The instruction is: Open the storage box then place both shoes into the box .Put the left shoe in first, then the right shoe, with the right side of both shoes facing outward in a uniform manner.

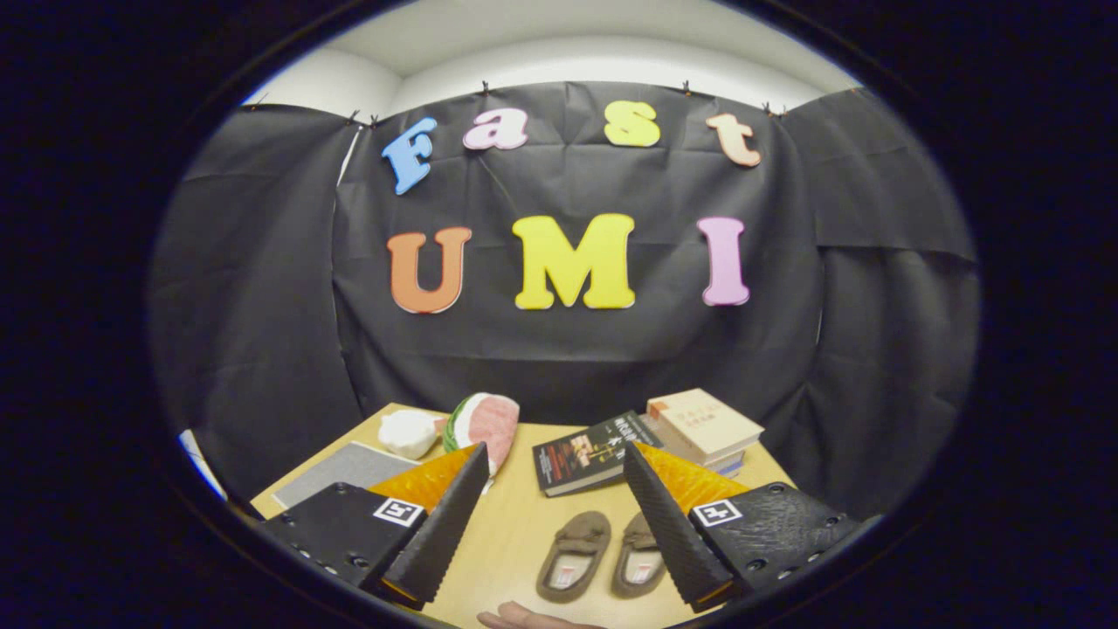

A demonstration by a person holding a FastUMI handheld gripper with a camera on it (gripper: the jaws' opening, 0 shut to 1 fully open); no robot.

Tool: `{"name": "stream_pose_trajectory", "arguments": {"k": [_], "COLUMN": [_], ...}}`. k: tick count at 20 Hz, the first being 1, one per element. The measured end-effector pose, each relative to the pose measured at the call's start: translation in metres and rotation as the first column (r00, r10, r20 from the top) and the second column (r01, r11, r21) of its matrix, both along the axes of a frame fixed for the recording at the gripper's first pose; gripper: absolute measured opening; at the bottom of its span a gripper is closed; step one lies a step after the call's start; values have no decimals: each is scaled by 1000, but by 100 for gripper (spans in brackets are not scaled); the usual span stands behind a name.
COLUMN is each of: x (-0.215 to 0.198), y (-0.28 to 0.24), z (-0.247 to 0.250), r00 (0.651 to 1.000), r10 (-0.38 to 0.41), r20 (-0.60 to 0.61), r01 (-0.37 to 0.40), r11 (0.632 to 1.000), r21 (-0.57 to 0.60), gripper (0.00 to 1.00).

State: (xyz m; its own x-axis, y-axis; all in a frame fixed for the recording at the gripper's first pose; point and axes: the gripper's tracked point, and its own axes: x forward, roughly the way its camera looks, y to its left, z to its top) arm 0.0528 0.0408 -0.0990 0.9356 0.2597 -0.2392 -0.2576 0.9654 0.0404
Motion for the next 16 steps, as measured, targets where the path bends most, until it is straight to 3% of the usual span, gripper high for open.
{"name": "stream_pose_trajectory", "arguments": {"k": [2, 5, 8, 13, 16], "x": [3, 5, 10, 10, 15], "y": [25, 63, 98, 155, 167], "z": [-29, -76, -99, -144, -165], "r00": [993, 955, 918, 802, 745], "r10": [72, 169, 242, 371, 381], "r20": [-97, -244, -313, -469, -547], "r01": [-70, -161, -230, -333, -313], "r11": [997, 986, 970, 928, 924], "r21": [26, 53, 75, 164, 218], "gripper": [95, 96, 96, 96, 96]}}
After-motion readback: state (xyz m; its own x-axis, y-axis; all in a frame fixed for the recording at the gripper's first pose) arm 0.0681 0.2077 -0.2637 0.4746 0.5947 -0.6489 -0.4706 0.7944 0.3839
